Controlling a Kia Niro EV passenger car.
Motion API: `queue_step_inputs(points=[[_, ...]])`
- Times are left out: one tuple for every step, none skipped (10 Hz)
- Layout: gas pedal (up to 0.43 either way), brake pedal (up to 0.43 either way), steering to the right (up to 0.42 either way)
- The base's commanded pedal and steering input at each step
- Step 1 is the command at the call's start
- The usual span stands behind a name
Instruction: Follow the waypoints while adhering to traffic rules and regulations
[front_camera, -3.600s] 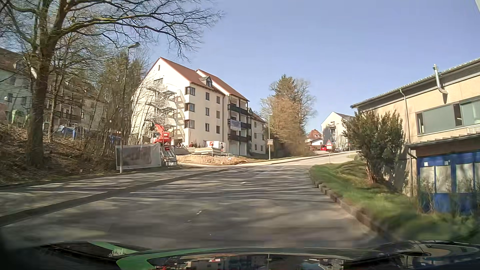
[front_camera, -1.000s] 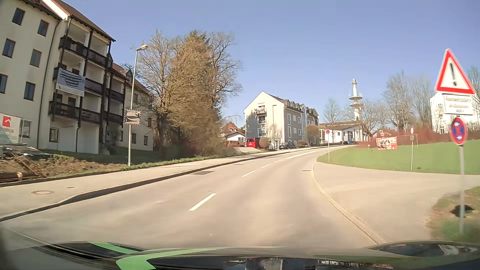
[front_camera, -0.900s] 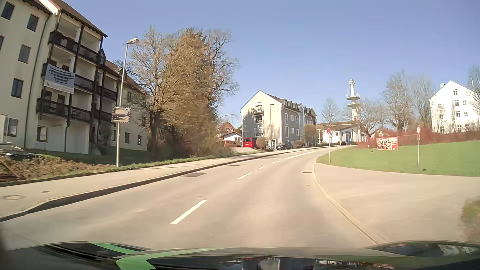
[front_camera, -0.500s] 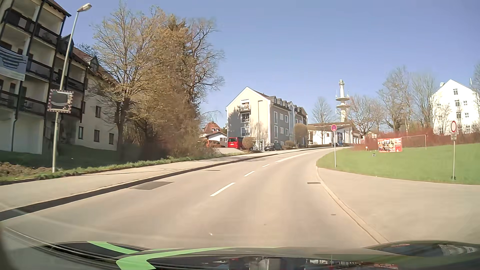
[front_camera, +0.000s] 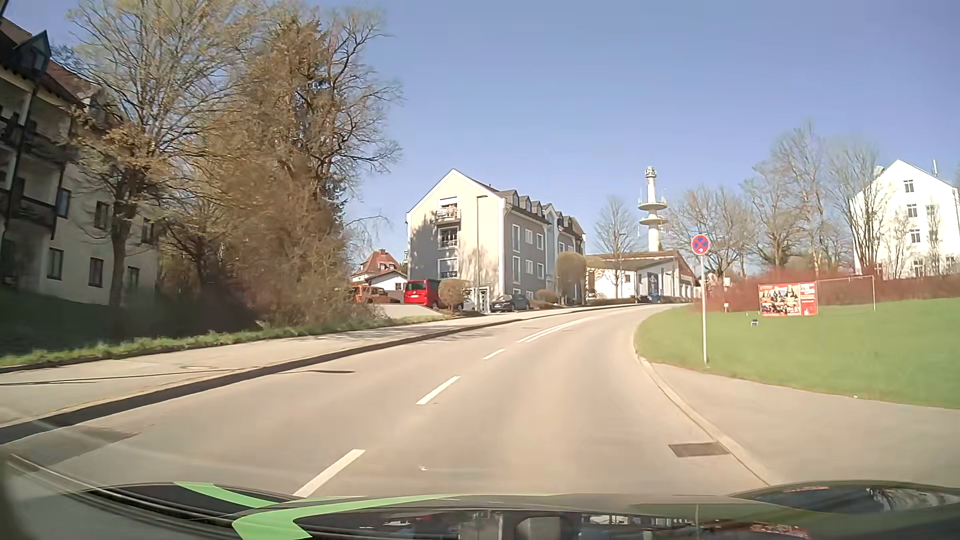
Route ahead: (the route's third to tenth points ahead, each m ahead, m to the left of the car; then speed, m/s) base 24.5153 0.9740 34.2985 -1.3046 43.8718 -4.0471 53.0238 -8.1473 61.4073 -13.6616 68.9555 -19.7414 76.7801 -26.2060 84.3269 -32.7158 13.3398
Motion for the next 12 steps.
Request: queue_step_inputs(points=[[0.268,0.0,0.051],[0.268,0.0,0.051],[0.268,0.0,0.051],[0.28,0.0,0.048],[0.28,0.0,0.046],[0.28,0.0,0.046],[0.28,0.0,0.046],[0.28,0.0,0.046],[0.28,0.0,0.046],[0.28,0.0,0.046],[0.28,0.0,0.044],[0.28,0.0,0.043]])
